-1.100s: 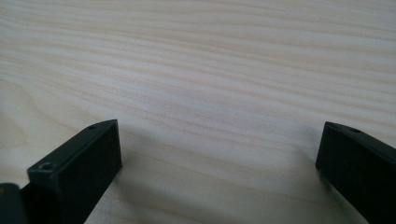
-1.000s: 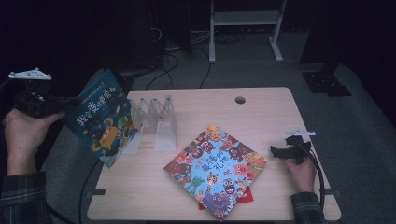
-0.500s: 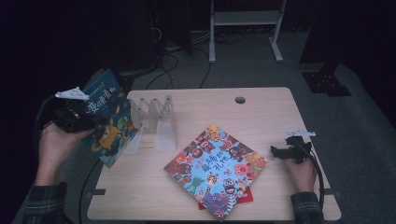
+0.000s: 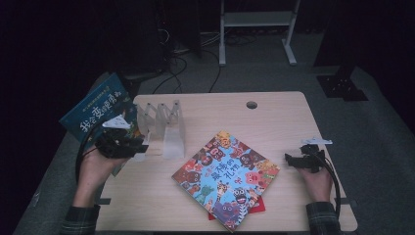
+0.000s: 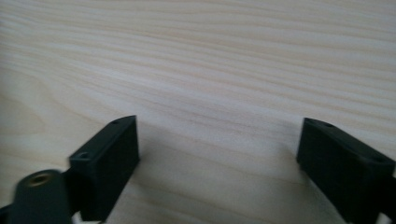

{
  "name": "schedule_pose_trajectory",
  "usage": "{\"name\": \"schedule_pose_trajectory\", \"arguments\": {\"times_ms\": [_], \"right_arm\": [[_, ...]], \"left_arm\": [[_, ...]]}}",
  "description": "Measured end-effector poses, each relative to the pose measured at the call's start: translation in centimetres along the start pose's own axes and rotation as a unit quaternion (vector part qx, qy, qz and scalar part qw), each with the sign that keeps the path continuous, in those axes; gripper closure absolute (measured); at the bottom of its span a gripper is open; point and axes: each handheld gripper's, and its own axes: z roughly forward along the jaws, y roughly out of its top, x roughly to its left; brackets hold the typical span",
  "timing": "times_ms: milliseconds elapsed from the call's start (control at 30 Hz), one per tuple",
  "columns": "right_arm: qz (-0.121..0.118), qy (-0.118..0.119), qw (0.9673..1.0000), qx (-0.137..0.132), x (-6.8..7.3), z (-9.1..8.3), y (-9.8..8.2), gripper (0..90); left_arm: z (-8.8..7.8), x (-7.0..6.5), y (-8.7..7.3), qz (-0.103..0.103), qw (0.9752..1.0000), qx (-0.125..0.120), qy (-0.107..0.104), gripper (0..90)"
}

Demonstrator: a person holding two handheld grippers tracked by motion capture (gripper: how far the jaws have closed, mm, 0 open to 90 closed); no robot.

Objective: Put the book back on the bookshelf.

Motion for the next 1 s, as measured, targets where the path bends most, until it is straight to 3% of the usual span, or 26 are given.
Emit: {"name": "schedule_pose_trajectory", "arguments": {"times_ms": [367,567,867,1000], "right_arm": [[-0.014,0.017,0.9997,0.009,0.5,-0.7,-0.1,18.2],[-0.020,0.047,0.9987,-0.005,1.3,-2.8,0.0,23.7],[-0.049,0.088,0.9947,-0.023,2.9,-5.5,-0.9,33.1],[-0.065,0.115,0.9910,-0.021,4.0,-6.3,-1.5,38.2]], "left_arm": [[5.6,-1.7,-1.9,0.018,0.9985,0.019,-0.047,43.9],[8.5,-2.4,-3.4,0.016,0.9960,0.027,-0.084,38.5],[10.3,-3.3,-4.4,0.016,0.9925,0.031,-0.117,37.5],[11.0,-3.7,-4.6,0.016,0.9911,0.036,-0.127,37.7]]}}
